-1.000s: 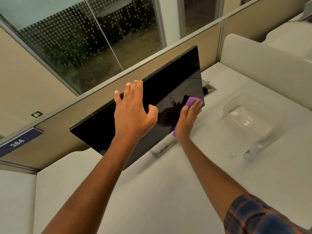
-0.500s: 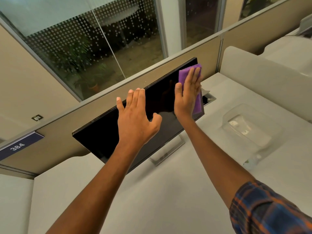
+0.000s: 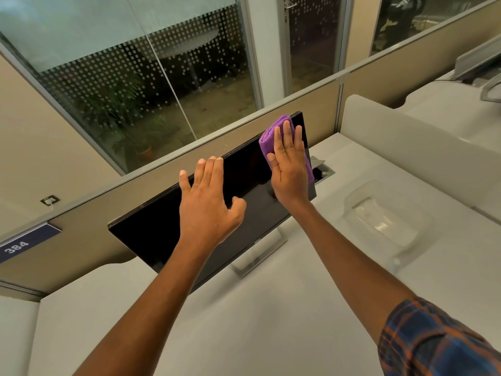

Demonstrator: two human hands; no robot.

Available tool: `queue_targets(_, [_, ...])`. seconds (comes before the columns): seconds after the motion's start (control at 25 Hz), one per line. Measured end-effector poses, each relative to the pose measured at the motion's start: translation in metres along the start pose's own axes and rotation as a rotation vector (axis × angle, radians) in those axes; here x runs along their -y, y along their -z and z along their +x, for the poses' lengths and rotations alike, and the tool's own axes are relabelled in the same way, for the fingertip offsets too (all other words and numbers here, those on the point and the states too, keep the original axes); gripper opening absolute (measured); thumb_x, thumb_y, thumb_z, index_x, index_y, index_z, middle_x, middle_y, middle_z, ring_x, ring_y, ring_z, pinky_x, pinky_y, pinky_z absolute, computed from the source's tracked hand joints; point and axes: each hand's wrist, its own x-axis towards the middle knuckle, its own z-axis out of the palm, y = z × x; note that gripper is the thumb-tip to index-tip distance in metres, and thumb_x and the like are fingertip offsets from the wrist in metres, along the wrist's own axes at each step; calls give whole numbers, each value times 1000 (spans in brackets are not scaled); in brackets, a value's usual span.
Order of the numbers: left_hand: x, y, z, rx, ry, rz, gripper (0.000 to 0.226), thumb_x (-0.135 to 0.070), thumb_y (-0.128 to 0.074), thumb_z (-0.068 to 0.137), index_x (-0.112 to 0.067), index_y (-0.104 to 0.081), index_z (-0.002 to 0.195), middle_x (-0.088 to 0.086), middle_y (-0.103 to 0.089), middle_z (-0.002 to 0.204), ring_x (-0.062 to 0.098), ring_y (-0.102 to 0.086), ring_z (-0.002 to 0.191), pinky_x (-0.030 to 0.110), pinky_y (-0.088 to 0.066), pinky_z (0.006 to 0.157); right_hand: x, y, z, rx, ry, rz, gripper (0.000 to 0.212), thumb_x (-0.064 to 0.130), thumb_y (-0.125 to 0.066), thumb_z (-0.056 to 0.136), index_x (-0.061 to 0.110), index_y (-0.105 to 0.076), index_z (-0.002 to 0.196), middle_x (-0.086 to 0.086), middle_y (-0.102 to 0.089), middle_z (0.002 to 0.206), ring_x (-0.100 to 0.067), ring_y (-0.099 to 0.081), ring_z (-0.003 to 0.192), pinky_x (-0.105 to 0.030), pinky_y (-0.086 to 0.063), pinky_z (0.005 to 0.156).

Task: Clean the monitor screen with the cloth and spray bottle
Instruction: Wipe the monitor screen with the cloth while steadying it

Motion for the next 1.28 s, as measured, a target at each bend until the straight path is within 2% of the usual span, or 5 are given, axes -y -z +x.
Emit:
queue_targets(0.16, [-4,1,1,-2,25,-33,81,-45,-43,90,-17,-26,164,4,-28,173,24,-16,164,57,-2,133,-20,16,14,-13,29,-191,57,43,-43,113,19,-38,164,-9,-37,171,-34,-36,156,-45,-44,120])
queue_targets(0.36, [-9,3,-1,2,70,-66,77,-43,-45,92,-21,-28,164,3,-31,173,23,-17,164,59,-7,133,-34,29,17,73,71,-17,62,44,-53,109,24,-37,165,-11,-44,151,-21,-50,130,-34,-64,96])
queue_targets(0.68, [-29,9,2,-7,199,-100,75,-40,-47,92,-30,-27,164,0,-28,174,-10,10,142,69,-23,126,-63,34,20,157,246,5,66,42,-58,102,24,-39,163,-11,-45,154,-26,-53,132,-34,-62,99])
queue_targets(0.88, [-35,15,3,35,237,-108,76,-39,-45,90,-32,-28,164,-3,-26,174,-2,7,149,68,-25,126,-71,37,30,153,291,131,58,22,-64,103,16,-48,159,-11,-59,133,-23,-60,114,-32,-68,84])
queue_targets(1.28, [-40,2,-5,-60,335,-201,74,-48,-45,95,-39,-24,166,-16,-20,173,23,1,164,62,-42,115,-102,73,34,160,337,120,51,15,-63,104,10,-54,154,-9,-65,121,-20,-60,104,-28,-63,90])
